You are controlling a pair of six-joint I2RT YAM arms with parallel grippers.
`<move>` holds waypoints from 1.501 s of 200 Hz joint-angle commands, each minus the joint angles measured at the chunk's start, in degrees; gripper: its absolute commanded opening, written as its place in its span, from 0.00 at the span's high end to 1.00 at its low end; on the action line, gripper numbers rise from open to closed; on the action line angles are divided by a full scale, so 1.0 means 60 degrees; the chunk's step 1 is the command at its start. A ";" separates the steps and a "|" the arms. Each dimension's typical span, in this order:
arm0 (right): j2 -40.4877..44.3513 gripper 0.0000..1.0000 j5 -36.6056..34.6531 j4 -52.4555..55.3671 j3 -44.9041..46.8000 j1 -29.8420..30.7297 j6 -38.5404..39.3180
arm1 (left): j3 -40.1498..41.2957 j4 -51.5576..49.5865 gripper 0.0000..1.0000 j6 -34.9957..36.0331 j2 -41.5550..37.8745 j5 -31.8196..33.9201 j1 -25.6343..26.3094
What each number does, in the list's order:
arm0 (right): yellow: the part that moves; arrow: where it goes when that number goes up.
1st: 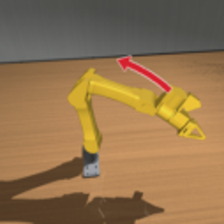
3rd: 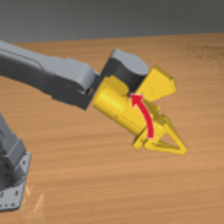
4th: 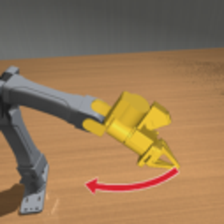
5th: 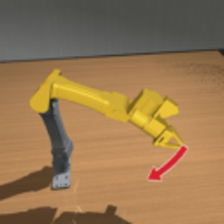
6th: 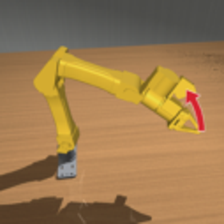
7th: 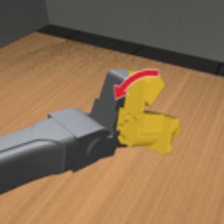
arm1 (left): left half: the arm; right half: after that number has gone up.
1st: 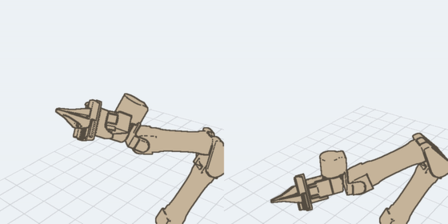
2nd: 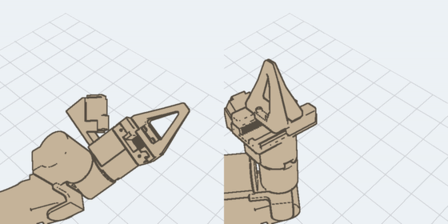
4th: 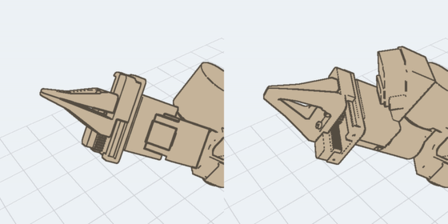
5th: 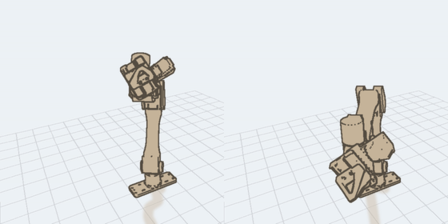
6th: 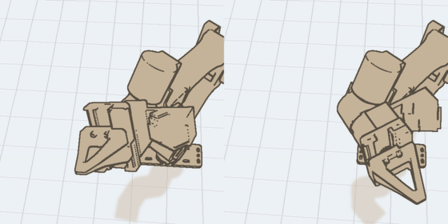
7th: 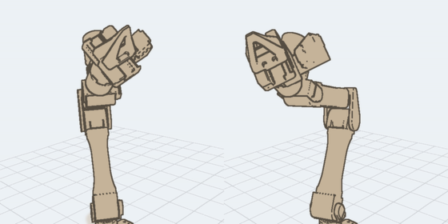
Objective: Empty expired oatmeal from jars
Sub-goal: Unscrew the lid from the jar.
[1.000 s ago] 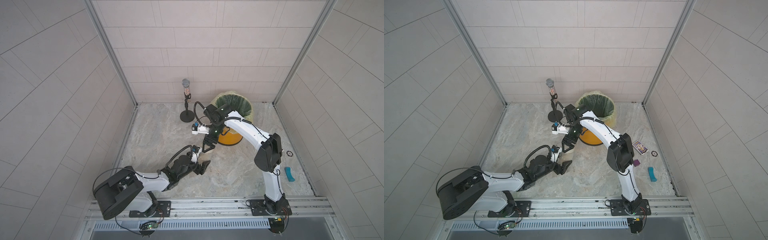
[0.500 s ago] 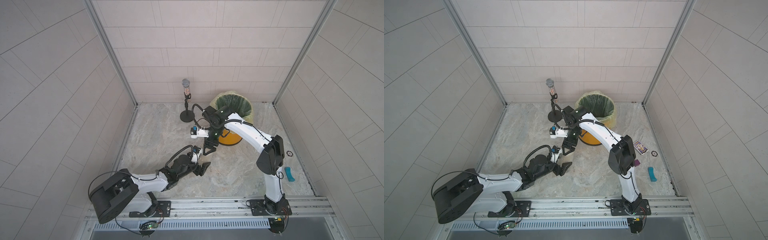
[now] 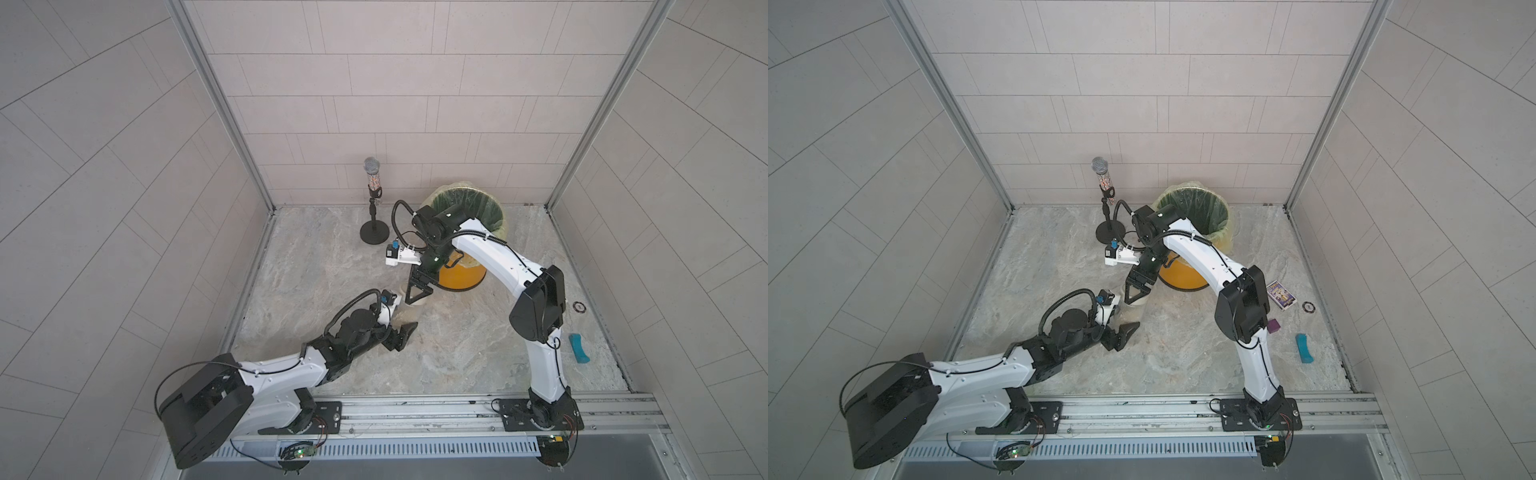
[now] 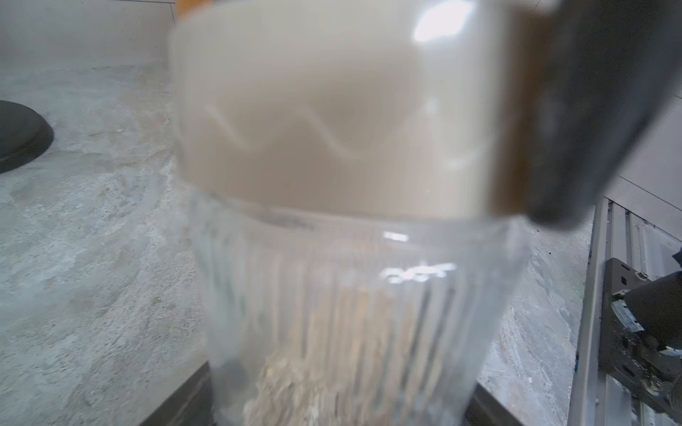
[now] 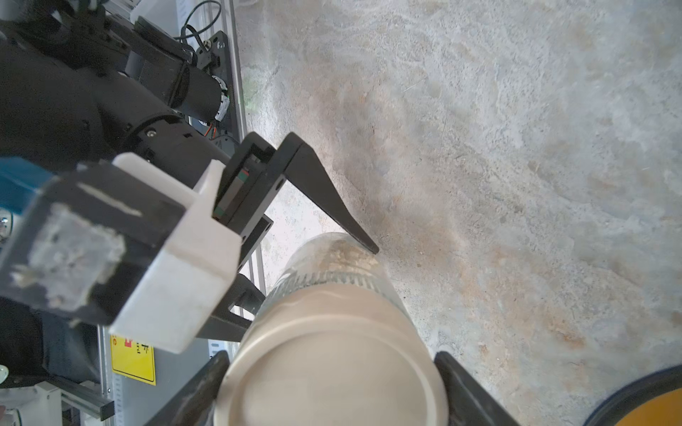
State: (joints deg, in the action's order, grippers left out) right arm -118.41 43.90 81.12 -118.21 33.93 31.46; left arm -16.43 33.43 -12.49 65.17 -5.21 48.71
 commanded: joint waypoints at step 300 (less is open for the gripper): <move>-0.0620 0.01 -0.0415 0.1638 -0.1346 -0.0257 -0.0620 | -0.0617 0.0523 1.00 -0.0439 -0.1112 0.0127 -0.0436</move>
State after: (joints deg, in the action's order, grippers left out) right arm -121.69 41.52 87.66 -125.23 32.21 32.53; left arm -16.84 30.24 -14.37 60.71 -5.61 46.19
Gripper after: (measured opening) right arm 0.993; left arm 0.854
